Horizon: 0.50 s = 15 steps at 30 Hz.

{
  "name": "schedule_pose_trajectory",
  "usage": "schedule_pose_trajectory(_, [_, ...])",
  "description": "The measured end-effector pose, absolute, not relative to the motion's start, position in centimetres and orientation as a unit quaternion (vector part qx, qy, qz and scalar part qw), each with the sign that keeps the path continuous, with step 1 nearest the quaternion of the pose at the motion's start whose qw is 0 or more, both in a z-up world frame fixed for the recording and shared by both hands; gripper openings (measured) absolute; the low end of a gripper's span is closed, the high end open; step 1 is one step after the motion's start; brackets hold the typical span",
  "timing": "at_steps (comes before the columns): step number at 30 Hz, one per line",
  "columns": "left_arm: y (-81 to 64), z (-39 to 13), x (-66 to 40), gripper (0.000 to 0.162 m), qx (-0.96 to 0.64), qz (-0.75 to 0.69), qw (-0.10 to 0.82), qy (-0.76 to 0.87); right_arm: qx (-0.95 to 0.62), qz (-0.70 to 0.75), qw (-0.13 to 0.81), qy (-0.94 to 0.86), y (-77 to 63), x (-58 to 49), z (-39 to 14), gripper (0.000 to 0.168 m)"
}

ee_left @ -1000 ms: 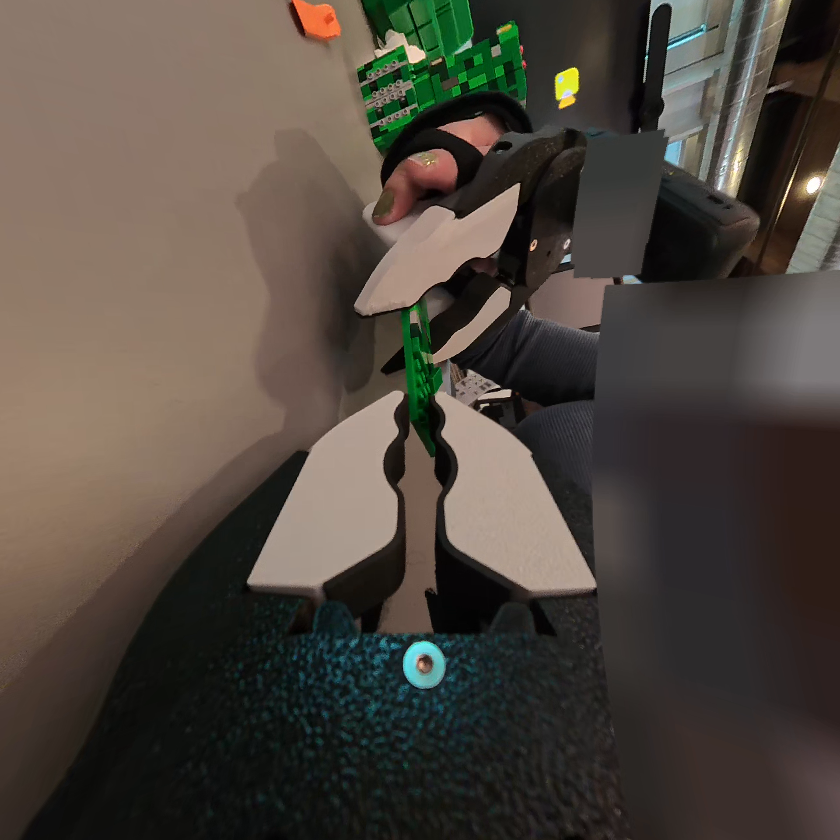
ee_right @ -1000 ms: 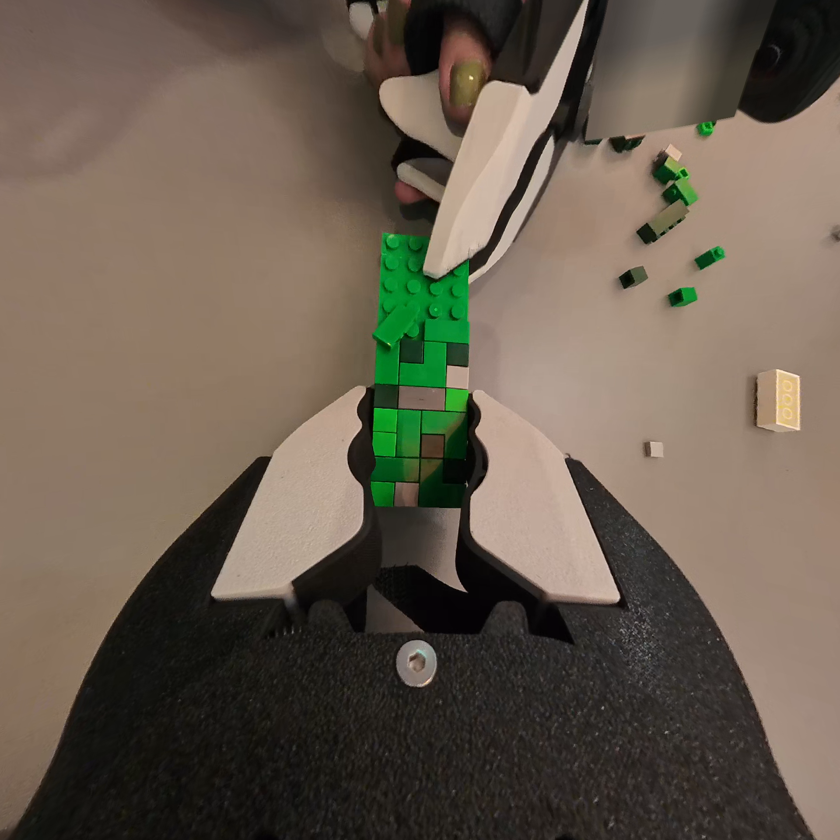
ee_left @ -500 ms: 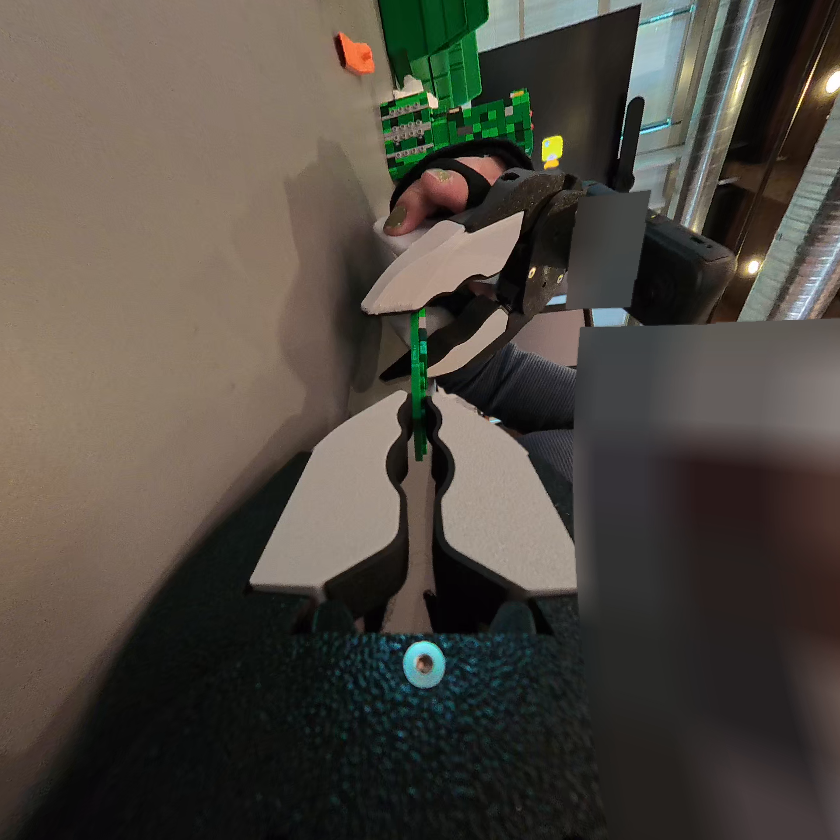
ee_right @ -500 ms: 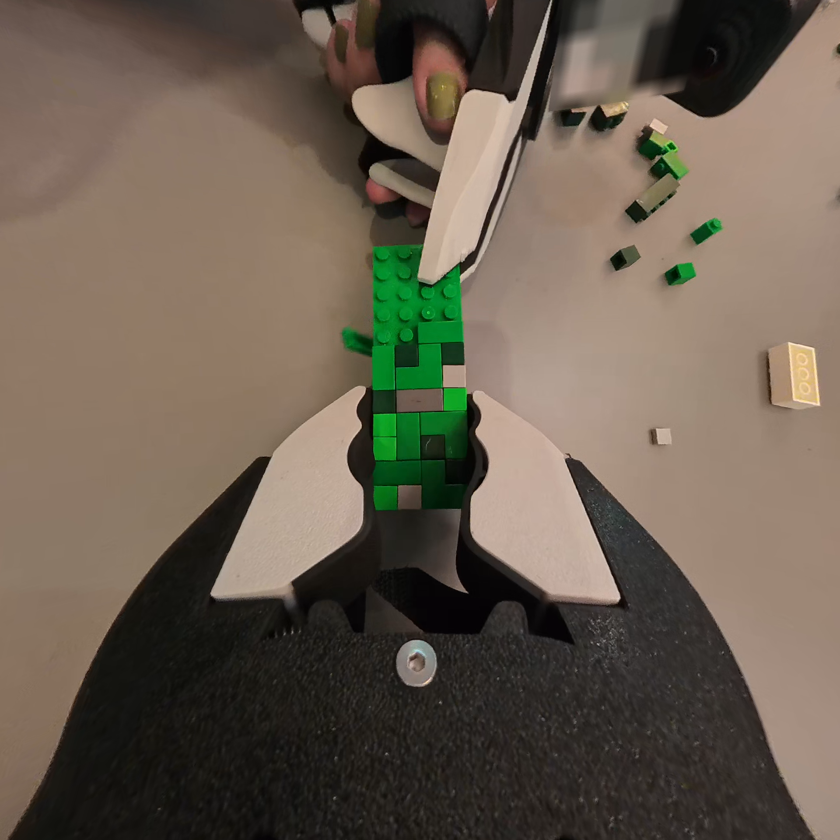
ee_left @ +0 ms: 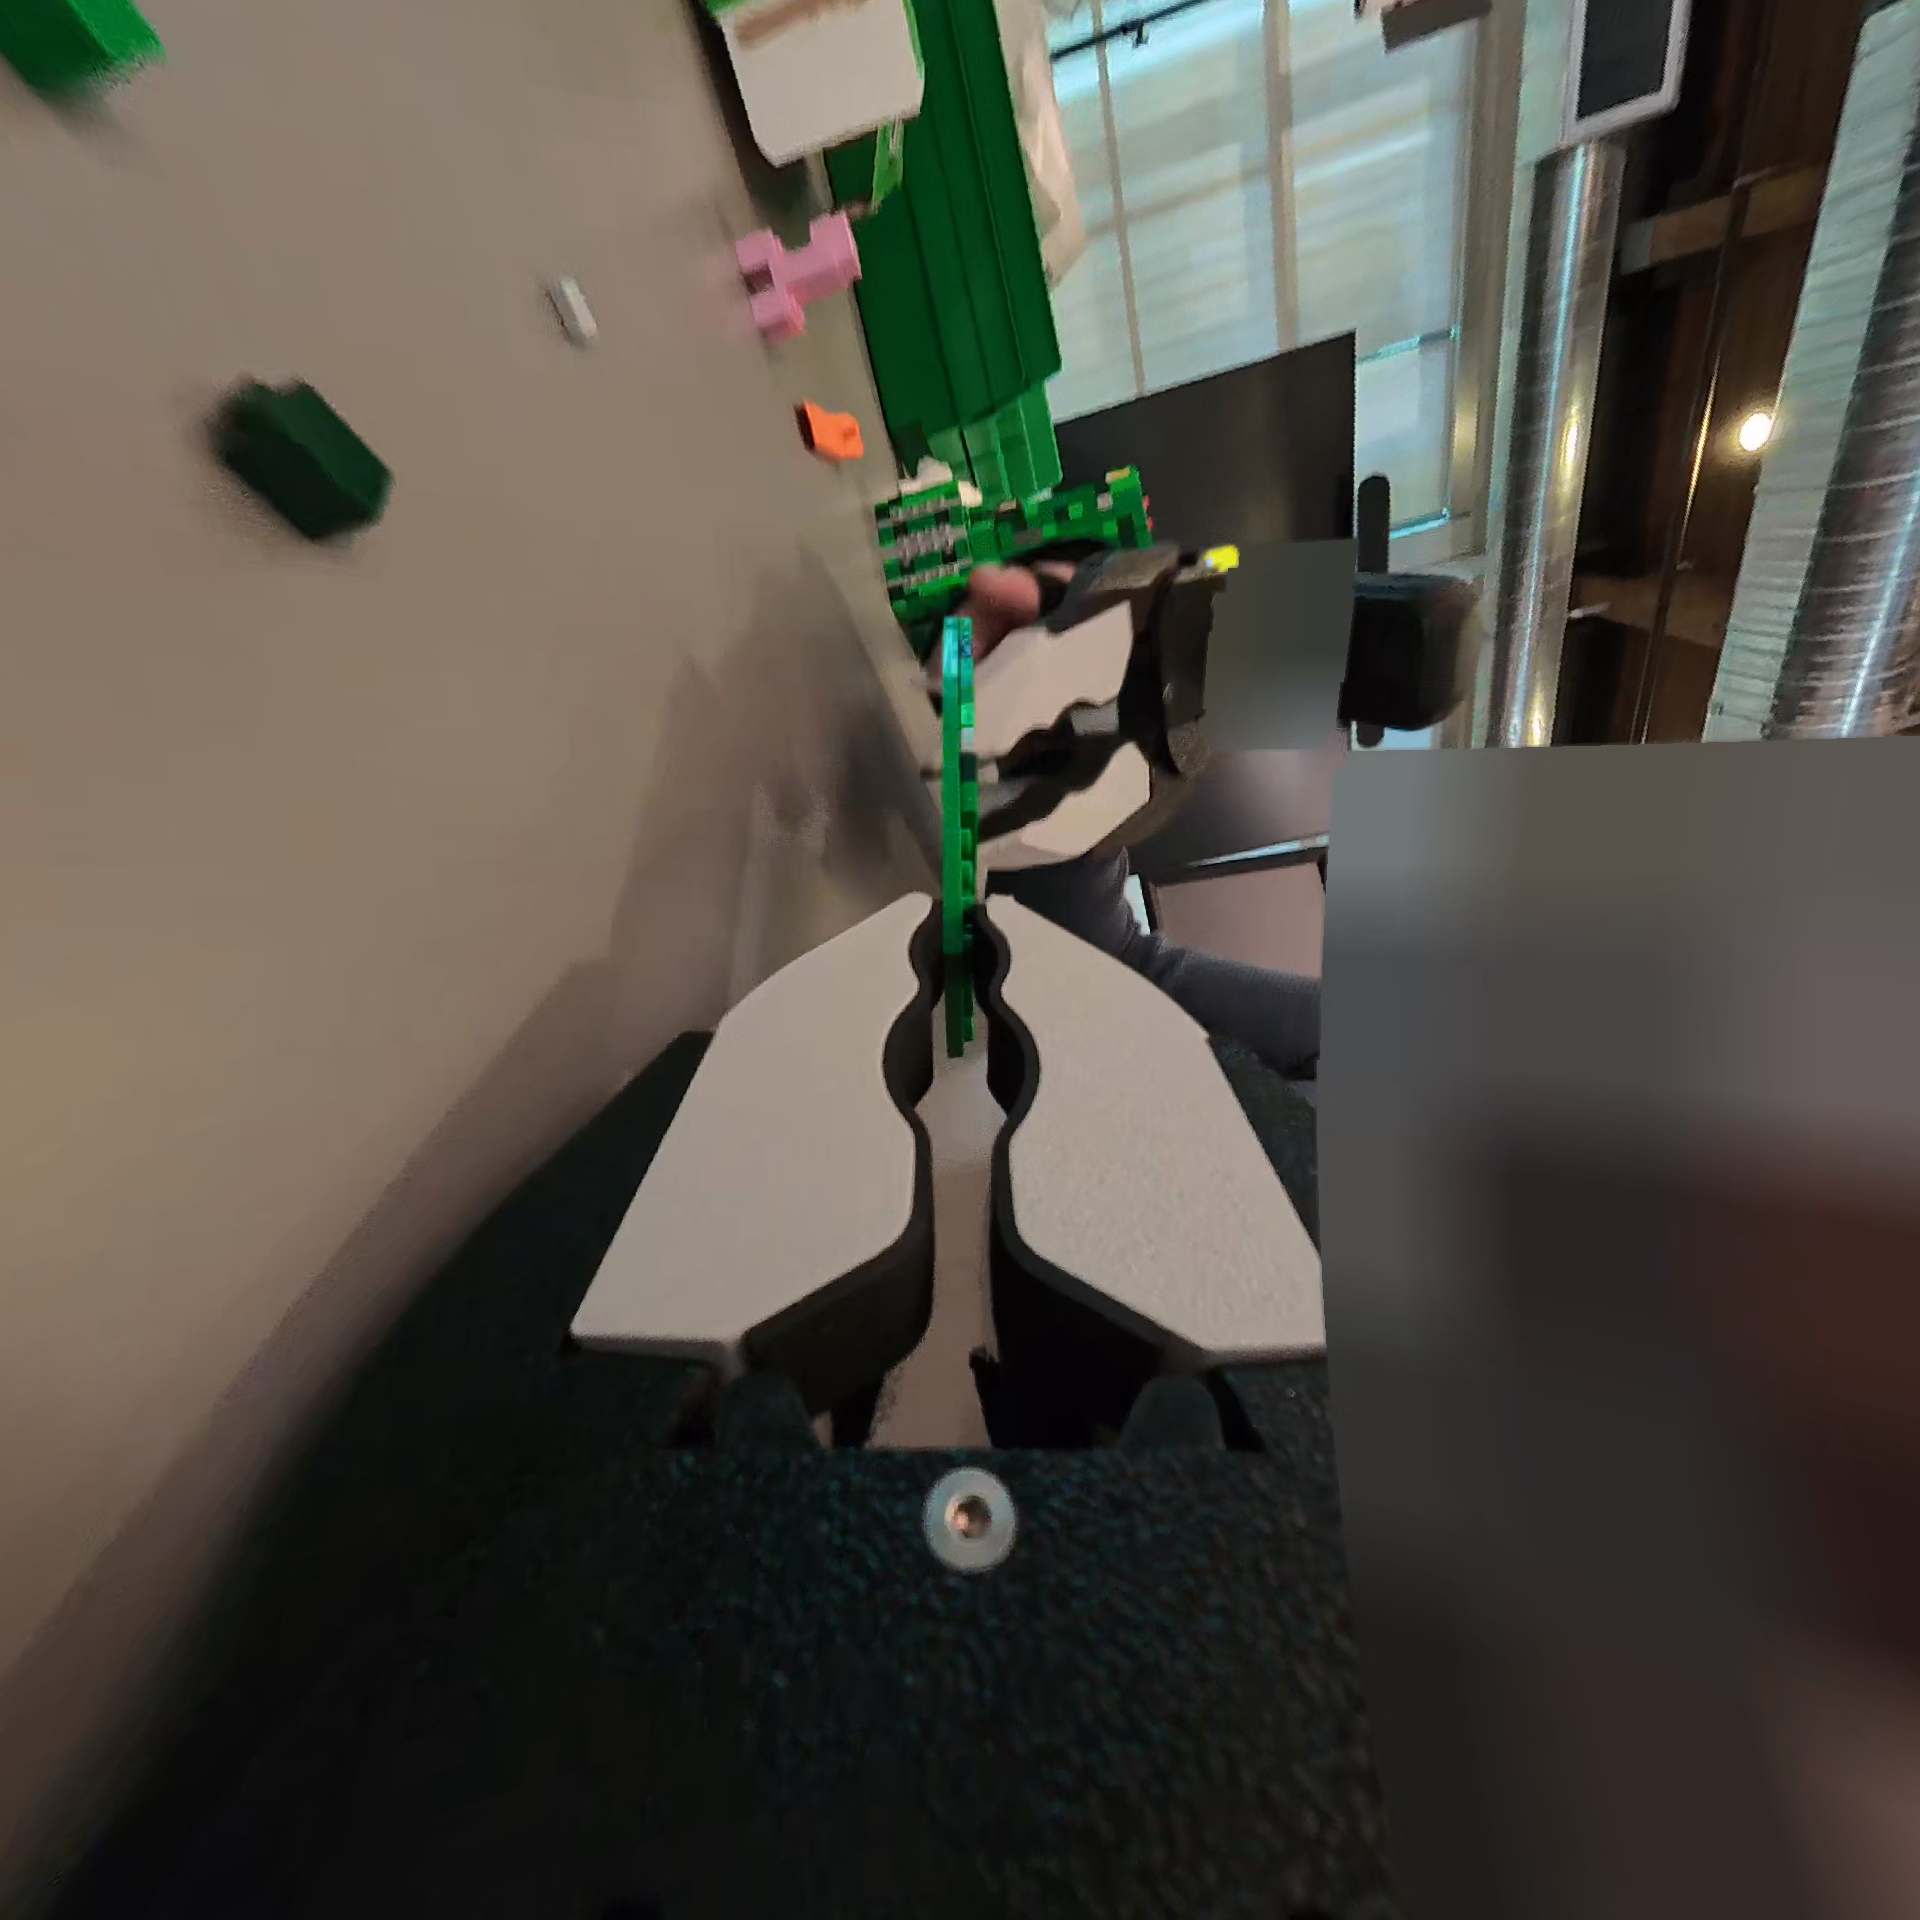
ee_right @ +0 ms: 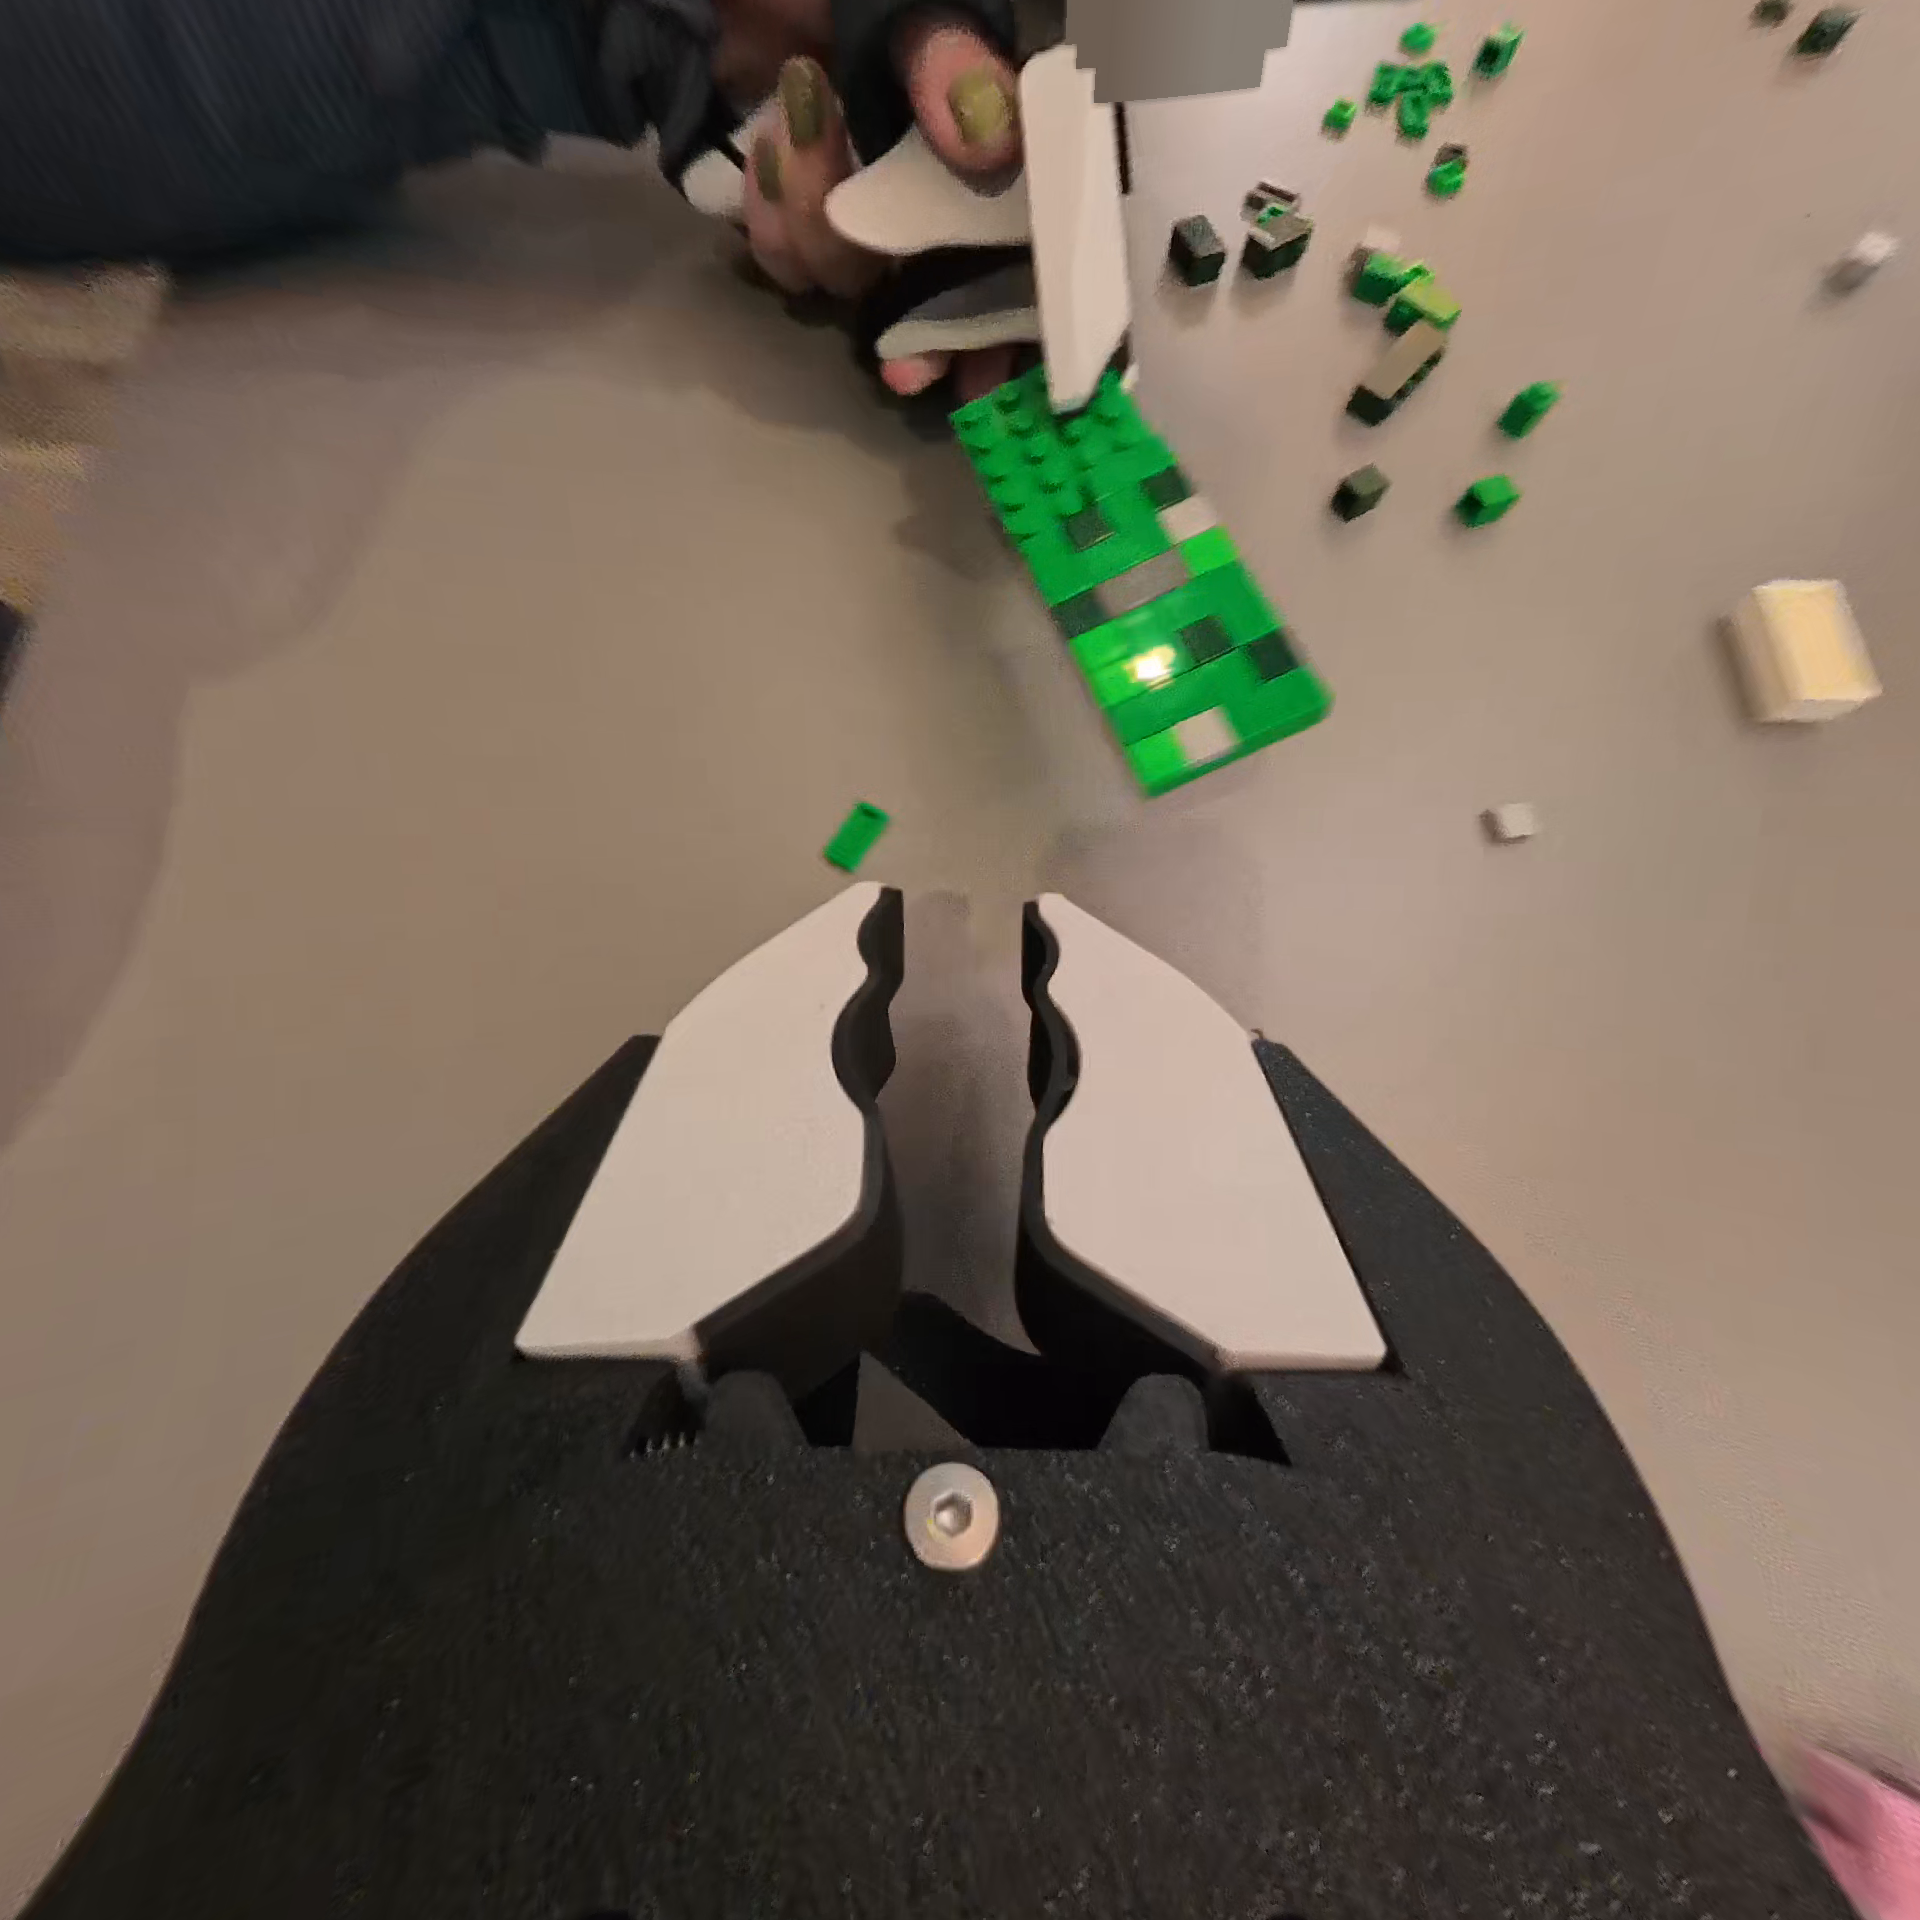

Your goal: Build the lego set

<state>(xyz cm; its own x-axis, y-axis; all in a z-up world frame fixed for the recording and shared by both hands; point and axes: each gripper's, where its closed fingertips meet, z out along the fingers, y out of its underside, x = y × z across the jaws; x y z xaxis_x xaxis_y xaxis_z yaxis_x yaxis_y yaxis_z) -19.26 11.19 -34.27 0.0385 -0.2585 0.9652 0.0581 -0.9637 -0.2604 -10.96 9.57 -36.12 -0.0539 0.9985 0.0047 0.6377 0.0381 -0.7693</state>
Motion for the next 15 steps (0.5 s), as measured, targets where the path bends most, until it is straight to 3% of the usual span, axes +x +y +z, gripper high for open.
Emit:
schedule_pose_trajectory(6, [12.5,-34.2,-21.9,0.004,-0.719,-0.673,0.169,0.042,-0.657,0.239,0.272,-0.661,7.8,-12.5,-39.0,0.02])
schedule_pose_trajectory(15, [12.3,-34.4,-22.1,0.004,-0.727,-0.663,0.171,0.05,-0.677,0.183,0.276,-0.657,7.2,-13.3,-39.4,0.008])
